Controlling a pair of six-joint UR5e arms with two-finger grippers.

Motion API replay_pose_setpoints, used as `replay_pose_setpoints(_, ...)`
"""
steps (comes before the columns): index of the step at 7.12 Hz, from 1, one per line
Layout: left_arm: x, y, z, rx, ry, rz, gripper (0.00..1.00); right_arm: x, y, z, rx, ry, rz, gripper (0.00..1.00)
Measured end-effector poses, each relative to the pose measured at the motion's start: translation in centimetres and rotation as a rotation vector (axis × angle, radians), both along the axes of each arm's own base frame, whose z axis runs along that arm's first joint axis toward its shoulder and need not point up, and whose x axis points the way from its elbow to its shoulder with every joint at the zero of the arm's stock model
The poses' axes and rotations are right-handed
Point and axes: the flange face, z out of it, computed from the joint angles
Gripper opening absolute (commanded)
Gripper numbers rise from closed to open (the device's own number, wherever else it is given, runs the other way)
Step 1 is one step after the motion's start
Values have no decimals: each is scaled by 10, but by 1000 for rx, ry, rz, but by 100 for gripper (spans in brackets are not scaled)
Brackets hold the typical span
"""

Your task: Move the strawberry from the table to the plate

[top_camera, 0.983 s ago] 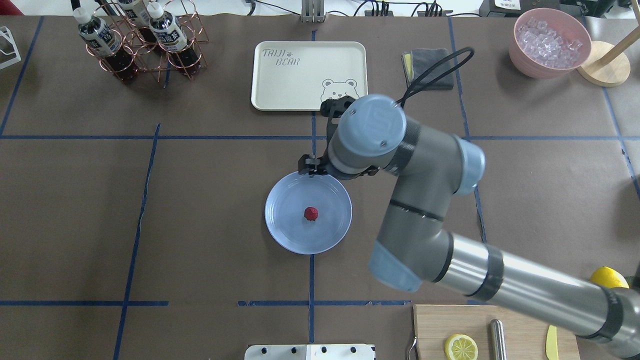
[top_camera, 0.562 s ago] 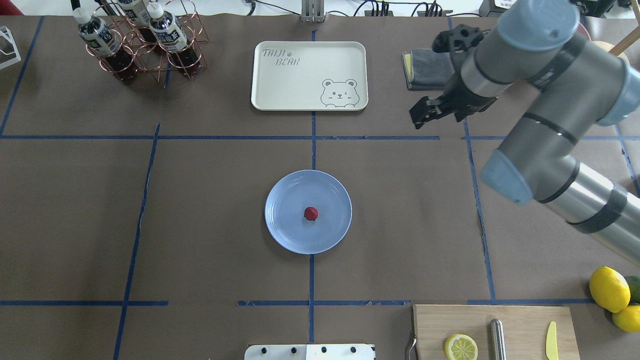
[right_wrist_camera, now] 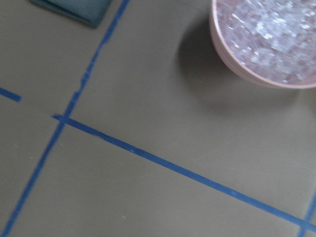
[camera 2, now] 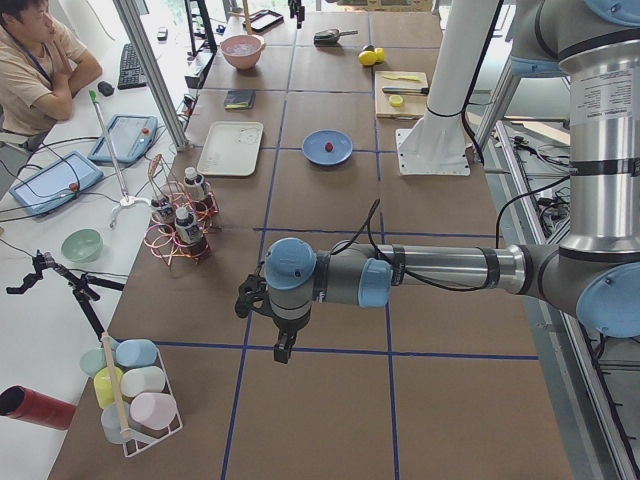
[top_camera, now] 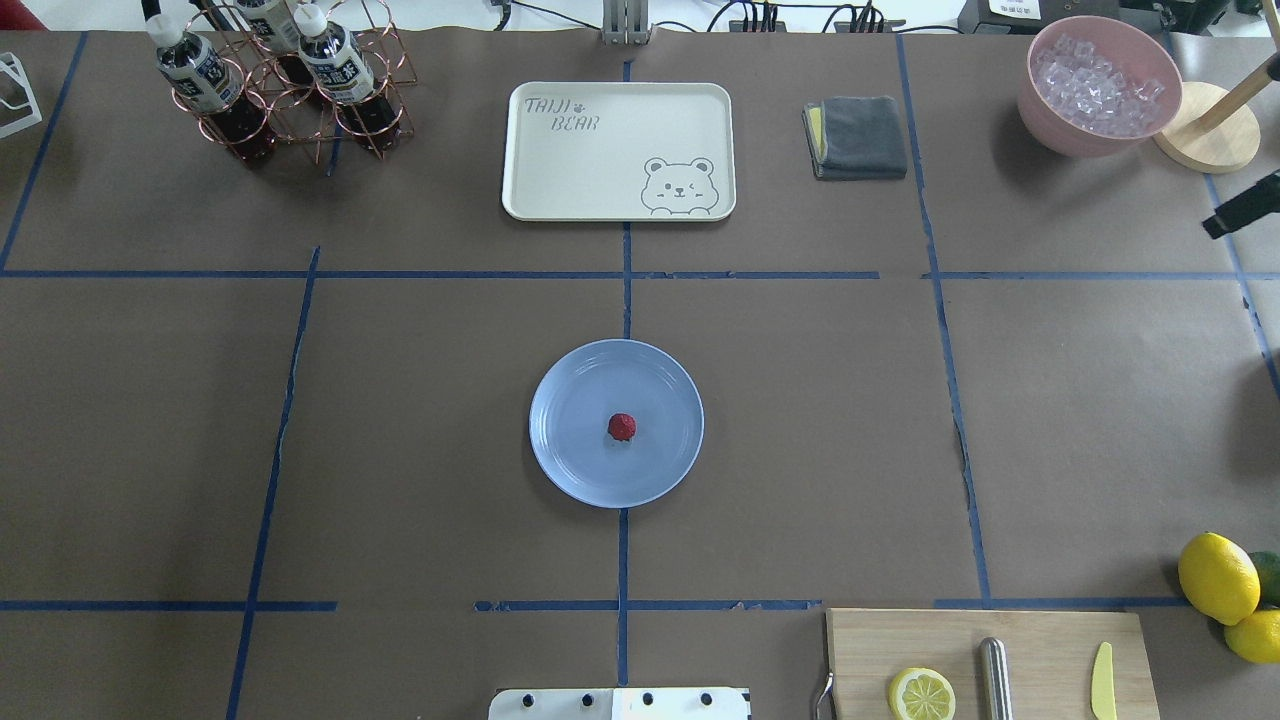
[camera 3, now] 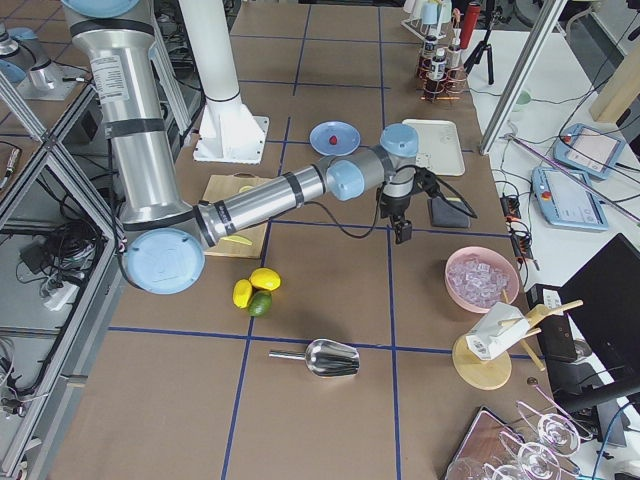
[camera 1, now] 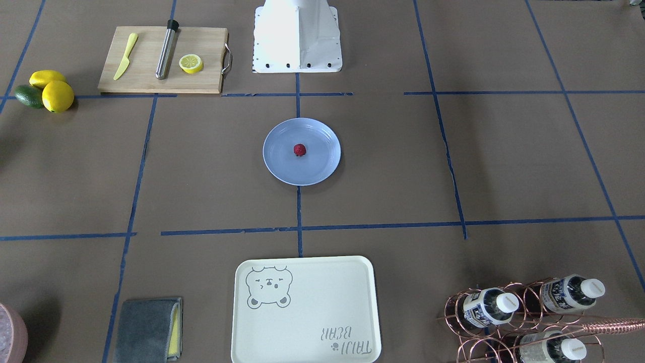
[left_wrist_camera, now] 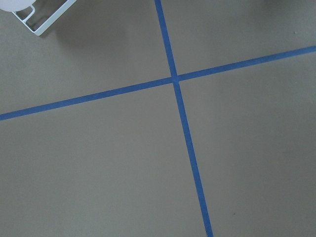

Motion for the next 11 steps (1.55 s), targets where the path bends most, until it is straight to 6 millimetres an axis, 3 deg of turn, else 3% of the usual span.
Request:
replay_pose_setpoints(2, 0, 0, 0, -2, 0, 0, 100, 73, 30, 64, -61, 16, 31, 100)
replay_pose_setpoints(4, 0, 0, 0, -1, 1, 0, 100, 125, 66, 131, -188, -16, 123, 100)
replay_pose_setpoints(5, 0, 0, 0, -1, 2, 0, 100, 142, 81, 147, -218, -45, 163, 100)
replay_pose_setpoints(8, 0, 2, 0, -5, 4, 0, 100, 153, 106, 161, -244, -101, 194, 100)
replay_pose_setpoints(11, 0, 5, 3, -6, 5, 1, 100, 151, 132, 193, -266, -108, 195, 100)
